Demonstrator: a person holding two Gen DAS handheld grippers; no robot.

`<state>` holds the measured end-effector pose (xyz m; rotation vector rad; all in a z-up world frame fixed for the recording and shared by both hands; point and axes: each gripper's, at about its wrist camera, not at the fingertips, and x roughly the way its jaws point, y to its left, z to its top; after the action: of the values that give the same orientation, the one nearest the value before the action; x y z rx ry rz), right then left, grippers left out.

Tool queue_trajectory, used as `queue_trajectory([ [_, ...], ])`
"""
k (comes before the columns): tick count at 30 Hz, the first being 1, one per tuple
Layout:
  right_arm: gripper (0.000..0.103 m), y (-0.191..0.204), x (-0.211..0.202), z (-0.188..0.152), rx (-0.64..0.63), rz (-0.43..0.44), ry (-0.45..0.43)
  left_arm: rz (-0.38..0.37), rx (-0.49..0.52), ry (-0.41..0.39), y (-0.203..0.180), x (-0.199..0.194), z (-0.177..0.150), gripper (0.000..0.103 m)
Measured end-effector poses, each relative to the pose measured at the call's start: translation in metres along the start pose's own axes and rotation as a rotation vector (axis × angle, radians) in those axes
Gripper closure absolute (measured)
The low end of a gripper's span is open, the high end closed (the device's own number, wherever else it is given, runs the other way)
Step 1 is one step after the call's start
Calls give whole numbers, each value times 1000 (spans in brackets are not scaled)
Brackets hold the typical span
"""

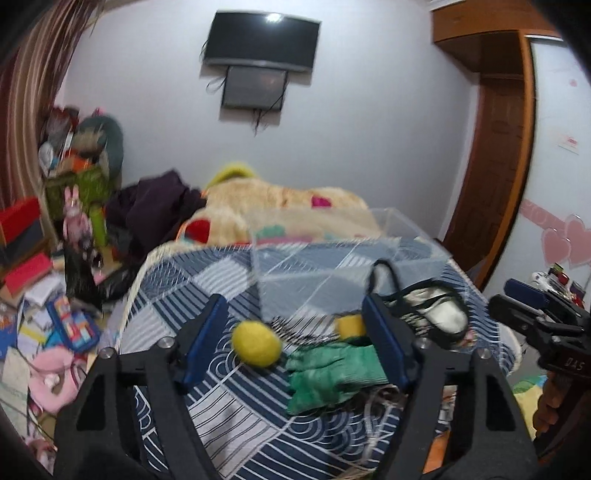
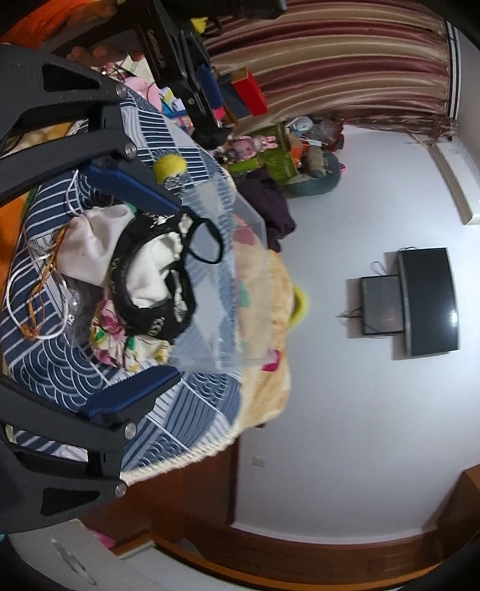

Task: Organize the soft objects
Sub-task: 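Grasp the yellow fuzzy ball with the left tool while the right grasps the black mesh bag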

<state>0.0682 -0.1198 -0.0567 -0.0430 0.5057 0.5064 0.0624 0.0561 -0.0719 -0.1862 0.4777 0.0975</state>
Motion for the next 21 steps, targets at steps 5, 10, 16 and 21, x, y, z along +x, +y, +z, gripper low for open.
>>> queue_trajectory([
  [5,43,-9,16,-3,30,3,51,34,-42,90,20,37,-12,46],
  [10,56,-17,31,-6,56,-5,100,34,-70,149,32,64,-21,54],
  [16,76,-22,41,-11,85,11,136,14,-88,172,37,74,-30,64],
  [21,87,-17,33,-11,67,2,100,13,-57,151,33,66,-32,67],
])
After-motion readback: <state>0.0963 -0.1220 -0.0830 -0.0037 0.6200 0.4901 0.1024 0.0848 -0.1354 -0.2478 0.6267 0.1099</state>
